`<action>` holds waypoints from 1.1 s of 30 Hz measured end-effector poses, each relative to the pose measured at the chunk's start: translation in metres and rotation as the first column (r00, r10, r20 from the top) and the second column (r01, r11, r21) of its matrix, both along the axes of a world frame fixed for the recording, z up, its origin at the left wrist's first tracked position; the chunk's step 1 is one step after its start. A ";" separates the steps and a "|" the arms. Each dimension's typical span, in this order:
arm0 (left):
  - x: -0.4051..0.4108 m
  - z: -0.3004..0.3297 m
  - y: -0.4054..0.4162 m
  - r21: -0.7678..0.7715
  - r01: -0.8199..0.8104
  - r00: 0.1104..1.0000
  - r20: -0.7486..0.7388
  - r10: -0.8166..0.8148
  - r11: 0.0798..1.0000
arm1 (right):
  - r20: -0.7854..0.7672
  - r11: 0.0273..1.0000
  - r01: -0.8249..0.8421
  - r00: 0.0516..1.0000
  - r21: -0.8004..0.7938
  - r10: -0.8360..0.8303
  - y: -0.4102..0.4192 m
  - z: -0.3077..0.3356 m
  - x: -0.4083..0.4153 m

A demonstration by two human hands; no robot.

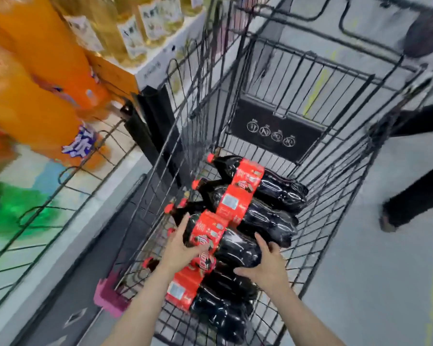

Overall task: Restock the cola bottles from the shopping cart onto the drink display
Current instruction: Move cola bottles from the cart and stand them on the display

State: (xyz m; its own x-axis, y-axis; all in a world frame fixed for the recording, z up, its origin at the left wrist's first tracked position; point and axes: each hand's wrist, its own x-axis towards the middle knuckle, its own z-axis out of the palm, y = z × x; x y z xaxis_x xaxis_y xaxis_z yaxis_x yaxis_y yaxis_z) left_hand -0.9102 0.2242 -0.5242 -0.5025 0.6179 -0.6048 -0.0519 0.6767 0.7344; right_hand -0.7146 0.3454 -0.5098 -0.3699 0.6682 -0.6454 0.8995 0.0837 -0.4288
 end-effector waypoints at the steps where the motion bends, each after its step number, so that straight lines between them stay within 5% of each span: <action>1: -0.002 -0.006 0.005 -0.004 -0.015 1.000 0.014 0.015 1.000 | 0.019 1.000 0.000 1.000 0.015 -0.001 0.000 -0.006 -0.001; 13: -0.014 -0.020 0.023 -0.017 -0.165 0.983 0.073 0.166 0.986 | 0.149 0.986 -0.058 0.988 0.156 0.034 -0.005 -0.013 -0.007; 25: -0.005 0.096 0.002 0.139 -0.166 0.984 -0.033 0.172 0.976 | 0.029 0.956 -0.033 0.999 0.292 0.026 -0.030 0.086 0.005; 33: 0.012 0.147 -0.048 0.234 -0.231 0.959 -0.110 0.262 0.944 | -0.011 0.904 -0.152 0.985 0.398 0.171 -0.053 0.135 0.012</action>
State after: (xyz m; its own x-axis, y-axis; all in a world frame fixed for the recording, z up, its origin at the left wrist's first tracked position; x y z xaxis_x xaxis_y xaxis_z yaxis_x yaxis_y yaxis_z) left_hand -0.8986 0.1761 -0.3770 -0.7249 0.5717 -0.3842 -0.0847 0.4796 0.8734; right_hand -0.7025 0.2927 -0.3744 -0.5168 0.7934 -0.3215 0.8399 0.3971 -0.3701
